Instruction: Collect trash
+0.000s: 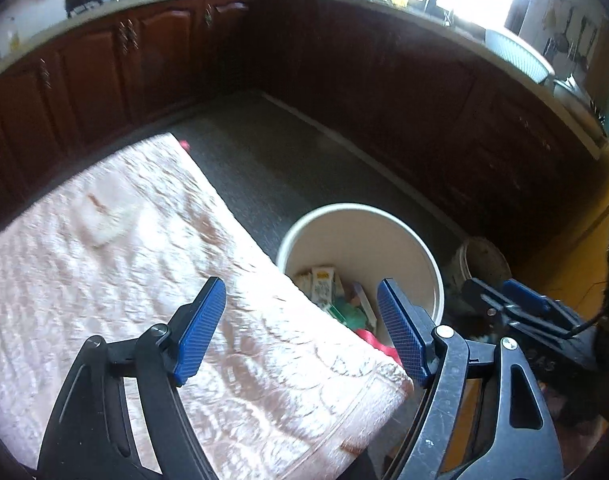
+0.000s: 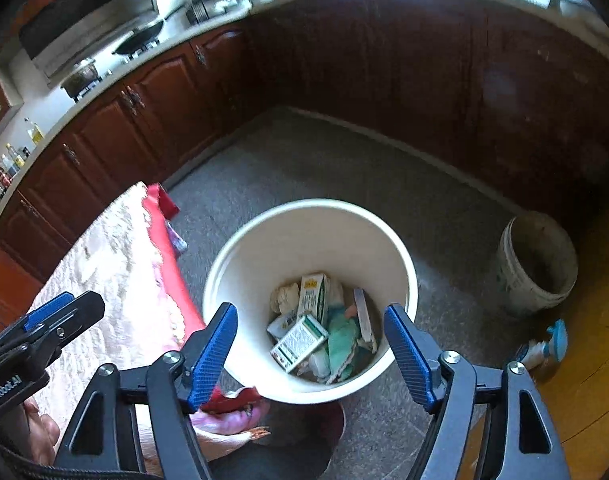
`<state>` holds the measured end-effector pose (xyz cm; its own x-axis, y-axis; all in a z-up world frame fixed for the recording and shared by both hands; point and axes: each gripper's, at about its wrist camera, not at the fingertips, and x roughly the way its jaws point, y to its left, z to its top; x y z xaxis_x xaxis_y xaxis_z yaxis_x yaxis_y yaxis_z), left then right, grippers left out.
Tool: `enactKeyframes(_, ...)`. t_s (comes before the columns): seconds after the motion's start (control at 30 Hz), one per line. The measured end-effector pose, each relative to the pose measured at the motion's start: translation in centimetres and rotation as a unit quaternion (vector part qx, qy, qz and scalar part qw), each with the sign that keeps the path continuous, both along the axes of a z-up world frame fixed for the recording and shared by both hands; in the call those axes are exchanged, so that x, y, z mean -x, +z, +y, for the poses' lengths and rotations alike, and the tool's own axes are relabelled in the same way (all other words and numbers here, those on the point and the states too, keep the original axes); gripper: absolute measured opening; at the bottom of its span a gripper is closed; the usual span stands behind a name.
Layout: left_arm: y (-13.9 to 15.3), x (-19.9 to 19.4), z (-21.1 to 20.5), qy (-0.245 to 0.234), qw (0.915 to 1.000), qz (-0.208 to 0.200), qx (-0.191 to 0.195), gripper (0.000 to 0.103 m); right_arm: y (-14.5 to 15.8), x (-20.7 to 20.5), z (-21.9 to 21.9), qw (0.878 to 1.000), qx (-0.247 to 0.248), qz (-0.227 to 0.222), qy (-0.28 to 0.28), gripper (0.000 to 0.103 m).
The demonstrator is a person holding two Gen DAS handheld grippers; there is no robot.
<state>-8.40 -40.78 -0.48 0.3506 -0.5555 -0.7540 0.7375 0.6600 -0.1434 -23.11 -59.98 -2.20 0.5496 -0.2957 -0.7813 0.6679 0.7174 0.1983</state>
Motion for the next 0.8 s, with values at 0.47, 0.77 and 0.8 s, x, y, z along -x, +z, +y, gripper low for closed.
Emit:
enactKeyframes(0.47, 7.9, 2.8, 8.0, 0.045, 0.9896, -0.114, 0.075, 0.077, 10.5, 3.0, 7.2, 0.985, 0.147, -0.092, -0.011, 0.095)
enactKeyframes(0.77, 10.0, 4.6, 10.6, 0.06, 0.9807, -0.155, 0.102, 0.078, 12.8, 4.1, 10.4, 0.976, 0.184, -0.119, -0.012, 0.099)
enactKeyframes(0.8, 10.1, 4.7, 10.9, 0.062, 0.98, -0.157, 0.105, 0.077, 12.8, 4.2, 10.6, 0.975, 0.185, -0.121, -0.012, 0.099)
